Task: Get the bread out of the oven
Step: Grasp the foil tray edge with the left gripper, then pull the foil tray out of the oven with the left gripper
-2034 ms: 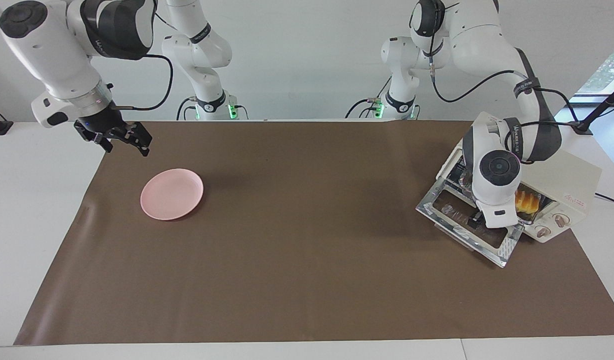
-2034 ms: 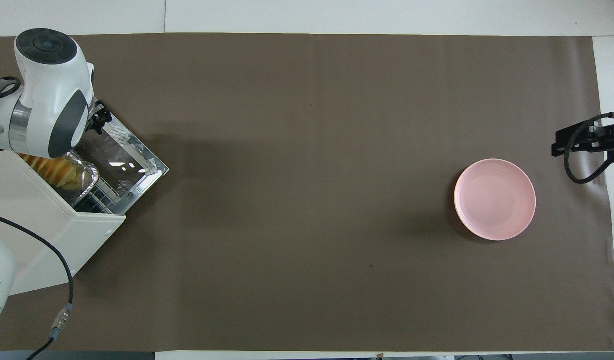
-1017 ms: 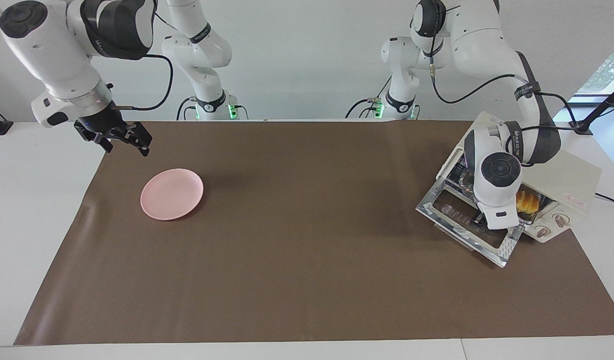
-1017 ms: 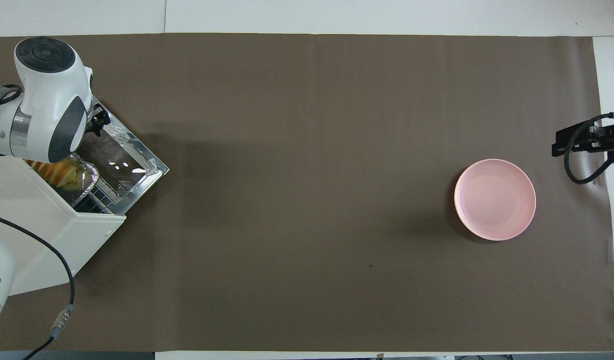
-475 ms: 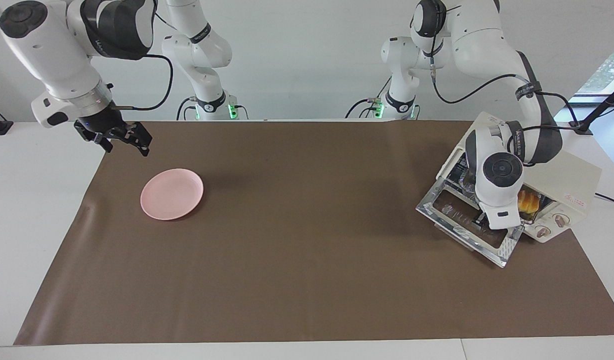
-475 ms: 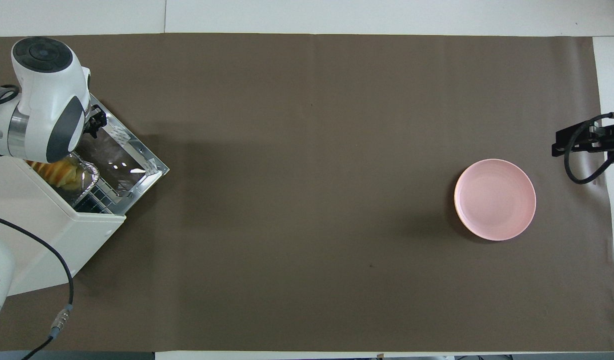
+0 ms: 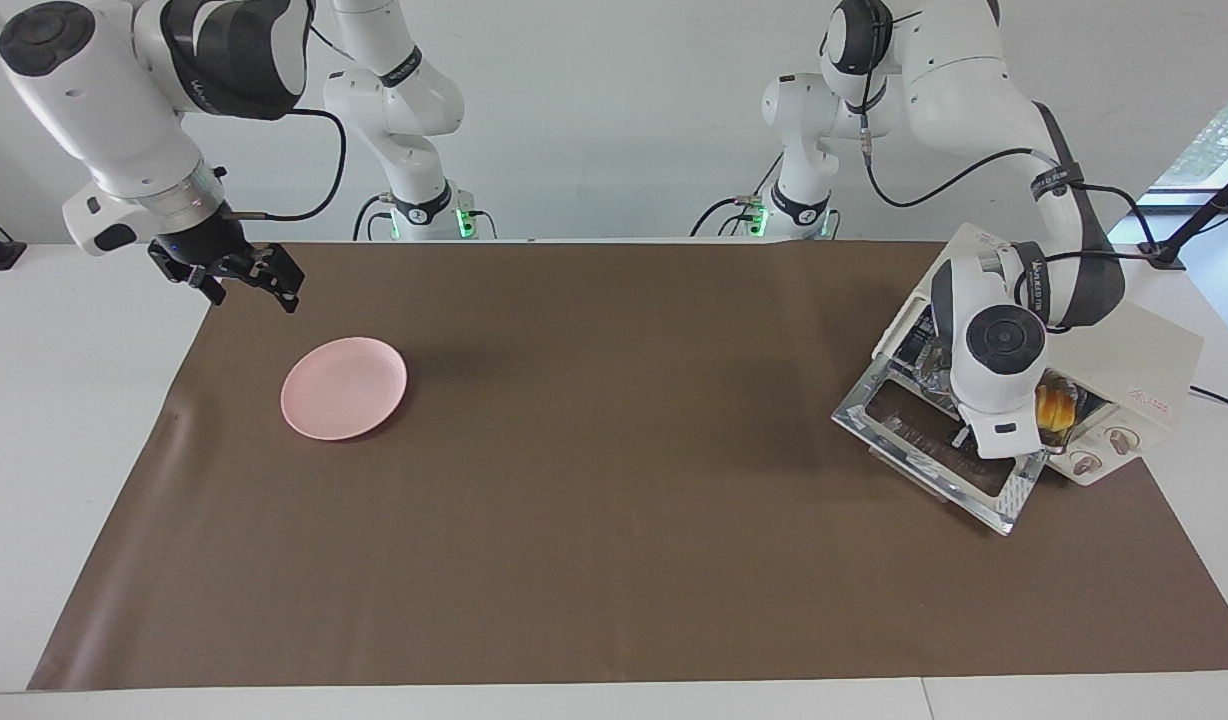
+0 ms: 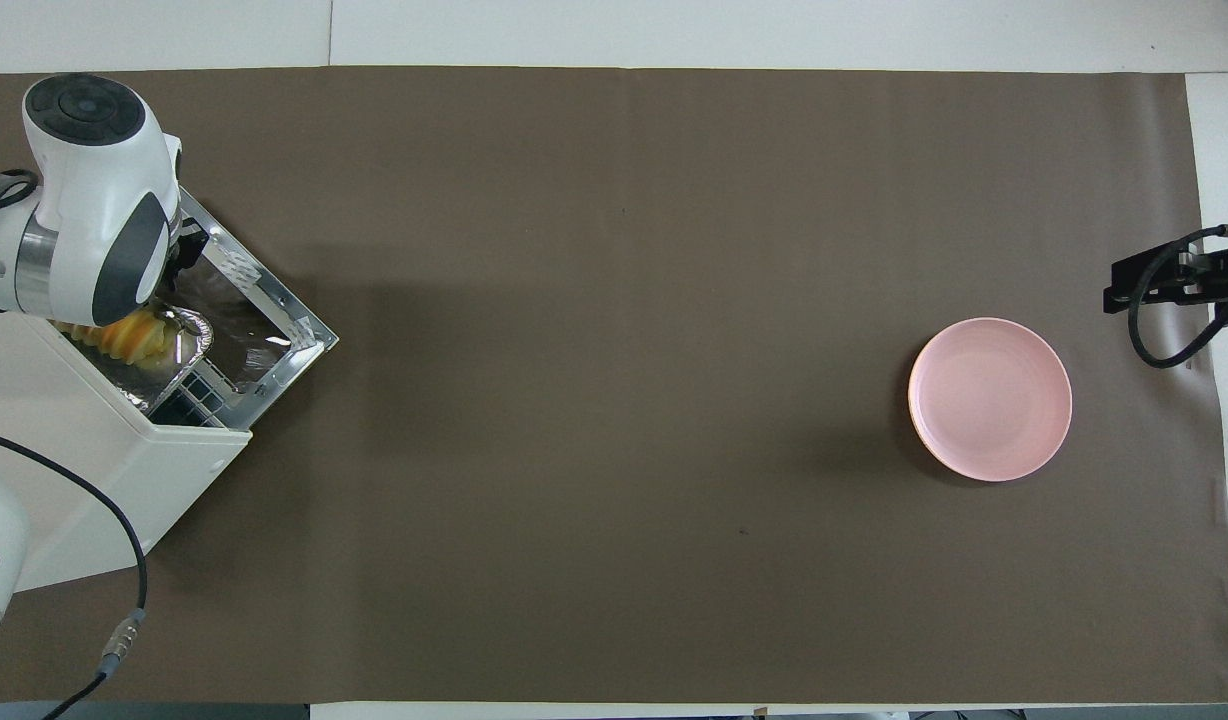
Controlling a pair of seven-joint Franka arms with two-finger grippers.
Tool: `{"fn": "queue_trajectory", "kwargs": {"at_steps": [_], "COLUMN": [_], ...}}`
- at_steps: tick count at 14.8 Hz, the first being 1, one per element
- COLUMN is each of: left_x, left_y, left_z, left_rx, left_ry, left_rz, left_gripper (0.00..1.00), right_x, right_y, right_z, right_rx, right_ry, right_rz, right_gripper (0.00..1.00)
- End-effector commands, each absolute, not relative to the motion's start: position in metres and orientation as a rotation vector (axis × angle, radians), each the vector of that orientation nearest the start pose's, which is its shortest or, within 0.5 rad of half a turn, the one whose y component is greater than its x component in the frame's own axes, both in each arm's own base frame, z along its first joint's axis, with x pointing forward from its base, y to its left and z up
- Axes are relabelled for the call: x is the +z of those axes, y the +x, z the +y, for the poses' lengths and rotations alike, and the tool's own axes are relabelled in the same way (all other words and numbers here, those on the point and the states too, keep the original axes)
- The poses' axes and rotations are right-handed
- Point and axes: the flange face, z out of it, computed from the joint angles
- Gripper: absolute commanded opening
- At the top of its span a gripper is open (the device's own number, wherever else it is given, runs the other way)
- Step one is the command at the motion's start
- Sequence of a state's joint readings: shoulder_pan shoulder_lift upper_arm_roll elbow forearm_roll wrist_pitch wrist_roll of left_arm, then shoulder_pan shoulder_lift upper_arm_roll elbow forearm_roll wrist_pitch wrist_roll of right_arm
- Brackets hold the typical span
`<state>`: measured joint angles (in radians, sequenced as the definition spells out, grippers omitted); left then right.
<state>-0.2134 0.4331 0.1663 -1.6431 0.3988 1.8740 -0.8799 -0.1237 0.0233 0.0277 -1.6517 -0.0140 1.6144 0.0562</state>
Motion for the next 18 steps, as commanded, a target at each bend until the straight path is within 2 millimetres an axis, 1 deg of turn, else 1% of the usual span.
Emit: {"fn": "queue_trajectory", "kwargs": {"at_steps": [1,4,7,10,13,15,17,18], "left_x": [0.36,0.366,0.377,0.393,0.399,0.401,0.407,0.411], "left_y": [0.647,0.65,0.655,0.666,0.67,0.669,0.667,0.665], "left_z": [-0.009,-0.011,-0.026,-0.052,-0.073,-0.098,-0.123,-0.143], "left_rx": [-0.027,-0.046,-0.062,-0.101,-0.142,-0.13,-0.126,-0.118], "left_ry": [-2.518,-2.525,-2.568,-2.696,-2.772,-2.827,-2.872,-2.903], "left_rz": [-0.823,-0.823,-0.841,-0.934,-0.95,-0.946,-0.941,-0.939], "left_gripper": [0.0,0.0,0.0,0.0,0.0,0.0,0.0,0.0], "right_x": [0.579,0.579,0.579,0.579,0.579,0.579,0.579,0.579], "right_y": [0.552,0.552,0.552,0.552,0.552,0.552,0.552,0.552], "right_z": [-0.054,-0.054,-0.054,-0.054,-0.054,-0.054,-0.054,-0.054], "right_rx": [0.089,0.089,0.089,0.089,0.089,0.089,0.089,0.089], "right_ry": [-3.126,-3.126,-3.126,-3.126,-3.126,-3.126,-3.126,-3.126], "right_rz": [0.255,0.255,0.255,0.255,0.255,0.255,0.255,0.255], "right_gripper": [1.0,1.0,1.0,1.0,1.0,1.0,1.0,1.0]}}
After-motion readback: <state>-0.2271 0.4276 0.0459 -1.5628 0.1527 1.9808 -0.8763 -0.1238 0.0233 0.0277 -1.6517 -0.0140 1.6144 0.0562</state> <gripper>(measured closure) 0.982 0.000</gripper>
